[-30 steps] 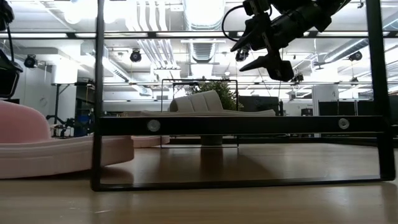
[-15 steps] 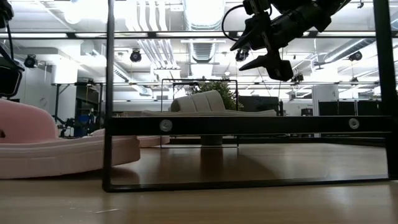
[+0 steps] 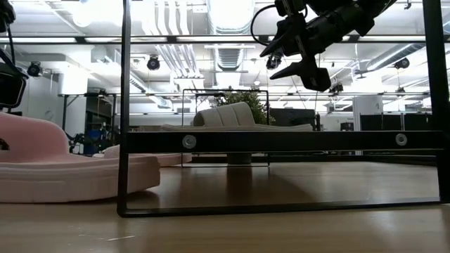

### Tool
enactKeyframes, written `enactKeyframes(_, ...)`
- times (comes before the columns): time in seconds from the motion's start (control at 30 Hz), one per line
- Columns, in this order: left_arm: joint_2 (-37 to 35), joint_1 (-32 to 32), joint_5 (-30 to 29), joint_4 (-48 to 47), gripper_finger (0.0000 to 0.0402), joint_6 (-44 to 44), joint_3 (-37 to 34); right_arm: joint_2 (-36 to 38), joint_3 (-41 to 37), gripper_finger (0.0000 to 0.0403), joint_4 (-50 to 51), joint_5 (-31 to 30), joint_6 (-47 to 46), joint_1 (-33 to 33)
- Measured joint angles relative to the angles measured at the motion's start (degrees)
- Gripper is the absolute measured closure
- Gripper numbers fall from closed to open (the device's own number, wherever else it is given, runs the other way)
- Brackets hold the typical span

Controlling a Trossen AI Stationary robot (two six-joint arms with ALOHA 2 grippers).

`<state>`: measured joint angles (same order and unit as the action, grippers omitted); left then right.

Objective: Pick and place slides into the shelf
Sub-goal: Put the bottom pink slide on the shelf

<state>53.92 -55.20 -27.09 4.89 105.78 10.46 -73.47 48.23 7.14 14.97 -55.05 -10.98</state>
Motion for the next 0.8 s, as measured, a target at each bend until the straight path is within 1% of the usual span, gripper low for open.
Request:
enactKeyframes(0.2,-1.3,0.0,0.4,0.1,0.0400,-0.1,0.0,0.0,0.0,0.0202,0.0,-0.4,0.9,0.0)
enactKeyframes(0.5,-4.2,0.0,4.7,-1.9,0.0401,-1.7,0.0,0.0,0.0,0.0202,3.1,-0.6,2.6,-0.2)
enactKeyframes(0.6,-6.4,0.0,5.2,-3.0,0.0401,-2.9,0.0,0.0,0.0,0.0202,3.2,-0.6,2.7,-0.3)
enactKeyframes(0.8,-12.7,0.0,5.9,-9.6,0.0401,-3.1,0.3,1.4,0.0,0.0202,3.5,-0.6,3.5,-2.0)
